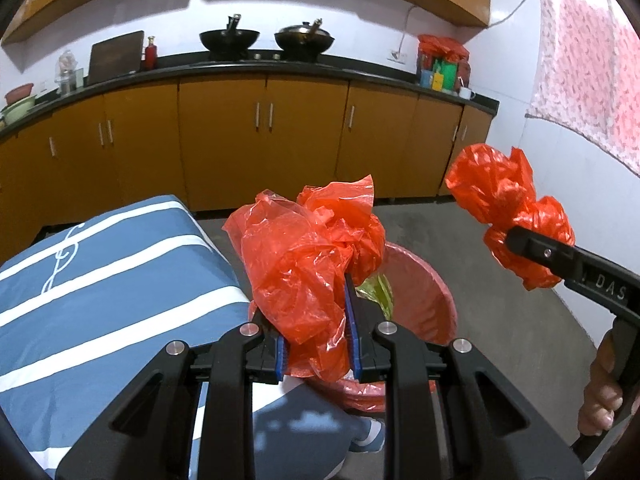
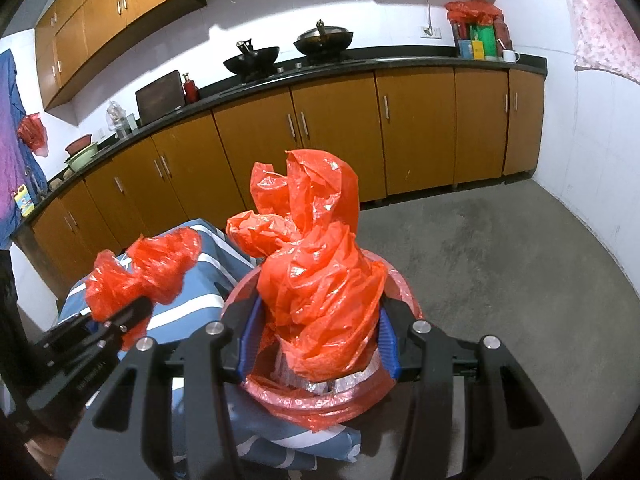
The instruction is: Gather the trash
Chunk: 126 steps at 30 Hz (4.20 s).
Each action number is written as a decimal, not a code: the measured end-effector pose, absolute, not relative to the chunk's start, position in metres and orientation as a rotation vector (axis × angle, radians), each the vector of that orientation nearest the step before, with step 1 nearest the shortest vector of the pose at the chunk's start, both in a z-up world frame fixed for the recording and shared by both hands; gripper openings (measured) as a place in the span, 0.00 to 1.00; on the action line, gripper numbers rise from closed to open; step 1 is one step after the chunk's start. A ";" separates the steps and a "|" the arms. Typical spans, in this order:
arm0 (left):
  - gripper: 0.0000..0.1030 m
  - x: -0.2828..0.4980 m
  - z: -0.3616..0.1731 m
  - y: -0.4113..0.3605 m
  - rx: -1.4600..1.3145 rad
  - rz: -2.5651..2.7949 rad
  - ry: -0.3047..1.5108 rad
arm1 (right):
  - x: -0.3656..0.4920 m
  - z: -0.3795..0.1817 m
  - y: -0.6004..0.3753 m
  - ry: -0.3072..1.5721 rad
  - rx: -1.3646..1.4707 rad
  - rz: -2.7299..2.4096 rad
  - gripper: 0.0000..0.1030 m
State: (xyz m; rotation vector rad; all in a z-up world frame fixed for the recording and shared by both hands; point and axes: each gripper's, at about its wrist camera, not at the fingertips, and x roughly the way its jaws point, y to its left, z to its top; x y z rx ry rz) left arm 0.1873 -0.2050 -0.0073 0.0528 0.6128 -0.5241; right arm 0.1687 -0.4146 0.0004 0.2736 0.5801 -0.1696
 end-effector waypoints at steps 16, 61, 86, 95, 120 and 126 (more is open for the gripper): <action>0.22 0.235 -0.046 -0.231 0.076 -0.571 0.694 | 0.218 -0.039 -0.435 0.628 0.350 -0.168 0.48; 0.98 0.041 0.010 -0.038 0.090 -0.184 0.323 | 0.020 0.000 -0.288 0.322 0.081 -0.278 0.96; 0.98 -0.003 0.000 -0.006 0.061 -0.113 0.290 | -0.019 -0.006 -0.246 0.283 0.018 -0.263 0.96; 0.98 -0.004 -0.002 -0.006 0.049 -0.109 0.297 | -0.020 -0.006 -0.247 0.283 0.021 -0.262 0.96; 0.98 -0.007 0.001 -0.007 0.050 -0.120 0.293 | -0.021 -0.006 -0.246 0.286 0.027 -0.263 0.96; 0.98 -0.007 0.002 -0.007 0.047 -0.119 0.295 | -0.021 -0.006 -0.246 0.285 0.027 -0.264 0.96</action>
